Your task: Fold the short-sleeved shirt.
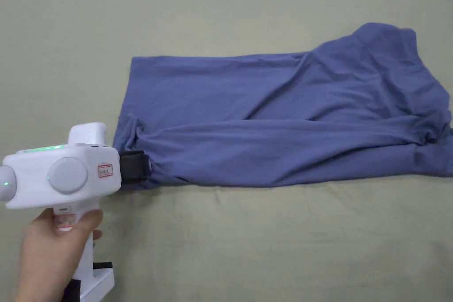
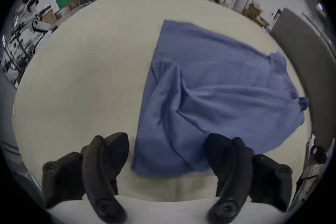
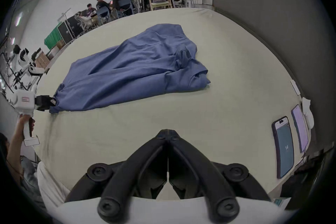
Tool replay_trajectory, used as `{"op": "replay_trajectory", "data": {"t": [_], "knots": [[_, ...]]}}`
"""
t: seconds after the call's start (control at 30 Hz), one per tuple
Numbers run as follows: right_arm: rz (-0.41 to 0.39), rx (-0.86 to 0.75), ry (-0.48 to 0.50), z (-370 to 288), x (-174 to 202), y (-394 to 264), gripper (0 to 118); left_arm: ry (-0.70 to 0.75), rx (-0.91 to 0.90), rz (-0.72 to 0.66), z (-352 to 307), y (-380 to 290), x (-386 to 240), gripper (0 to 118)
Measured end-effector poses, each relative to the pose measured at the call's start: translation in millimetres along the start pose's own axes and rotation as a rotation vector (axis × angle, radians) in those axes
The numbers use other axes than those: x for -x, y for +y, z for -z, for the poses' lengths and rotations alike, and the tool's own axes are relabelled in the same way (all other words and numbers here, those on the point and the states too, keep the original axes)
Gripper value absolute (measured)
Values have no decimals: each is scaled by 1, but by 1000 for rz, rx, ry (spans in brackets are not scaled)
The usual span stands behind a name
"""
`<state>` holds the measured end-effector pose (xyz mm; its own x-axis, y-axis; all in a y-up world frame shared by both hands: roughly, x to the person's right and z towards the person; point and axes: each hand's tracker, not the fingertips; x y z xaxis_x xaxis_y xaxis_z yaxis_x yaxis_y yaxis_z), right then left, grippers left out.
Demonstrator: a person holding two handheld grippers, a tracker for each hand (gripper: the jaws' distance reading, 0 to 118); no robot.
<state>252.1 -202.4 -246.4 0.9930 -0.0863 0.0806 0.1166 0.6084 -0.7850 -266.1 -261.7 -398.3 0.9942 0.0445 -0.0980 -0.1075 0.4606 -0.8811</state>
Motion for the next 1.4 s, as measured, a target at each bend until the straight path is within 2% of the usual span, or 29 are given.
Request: {"op": "replay_trajectory", "data": {"t": [0.03, 0.07, 0.1, 0.13, 0.2, 0.37, 0.4, 0.43, 0.47, 0.5, 0.6, 0.67, 0.7, 0.73, 0.77, 0.8, 0.83, 0.87, 0.93, 1.0, 1.03, 1.13, 1.4], "knots": [[2, 4, 3, 2, 1, 1, 3, -5, 10, 26, 0, -2, -5, 53], [2, 8, 3, 5, 2, 1, 3, -28, -41, 65, 2, -4, -6, 36], [-3, 15, 3, 8, 4, 2, 3, 59, -52, 91, 1, -5, -8, 21], [-8, 23, 4, 11, 4, 1, 3, 14, -56, 86, -3, -5, -4, 5], [-15, 40, 15, 18, 6, 1, 3, -104, -46, -23, -9, -4, 4, 5], [-16, 34, 55, 25, -2, 21, 3, -38, -89, 51, -34, -3, -6, 5], [-2, 22, 45, 27, -8, 32, 16, -36, -96, 56, -39, -1, -8, 5], [3, 23, 44, 34, -15, 42, 72, -35, -98, 58, -42, 0, -8, 5], [20, 96, 70, 48, -25, 55, 111, -35, -102, 56, -45, 2, -8, 5], [46, 152, 75, 62, -35, 65, 118, -40, -106, 46, -47, 4, -7, 5], [102, 130, 60, 100, -61, 90, 118, -55, -98, 19, -43, 9, -5, 5], [149, 177, 25, 130, -72, 103, 118, -72, -80, -13, -40, 10, -3, 5], [156, 179, 19, 143, -75, 106, 112, -75, -76, -22, -39, 9, -5, 5], [160, 183, 23, 151, -77, 108, 81, -75, -73, -27, -38, 9, -5, 5], [170, 230, 60, 158, -77, 107, 65, -78, -66, -33, -38, 9, -4, 5], [157, 214, 47, 155, -70, 106, 63, -88, -59, -40, -37, 9, -4, 5], [121, 198, 31, 146, -65, 107, 42, -88, -60, -45, -37, 9, -3, 5], [86, 195, 70, 137, -63, 108, 20, -97, -58, -59, -37, 9, -1, 5], [110, 180, 131, 125, -63, 105, 16, -118, -54, -89, -40, 12, 2, 5], [95, 174, 114, 112, -60, 102, 15, -113, -53, -77, -45, 15, 6, 5], [87, 166, 109, 104, -59, 101, 15, -122, -53, -63, -49, 16, 7, 5], [107, 163, 193, 80, -64, 95, 15, -111, -56, 17, -66, 21, 6, 5], [95, 177, 193, 21, -78, 55, 15, -92, -10, 91, -98, -3, 20, 5]]}}
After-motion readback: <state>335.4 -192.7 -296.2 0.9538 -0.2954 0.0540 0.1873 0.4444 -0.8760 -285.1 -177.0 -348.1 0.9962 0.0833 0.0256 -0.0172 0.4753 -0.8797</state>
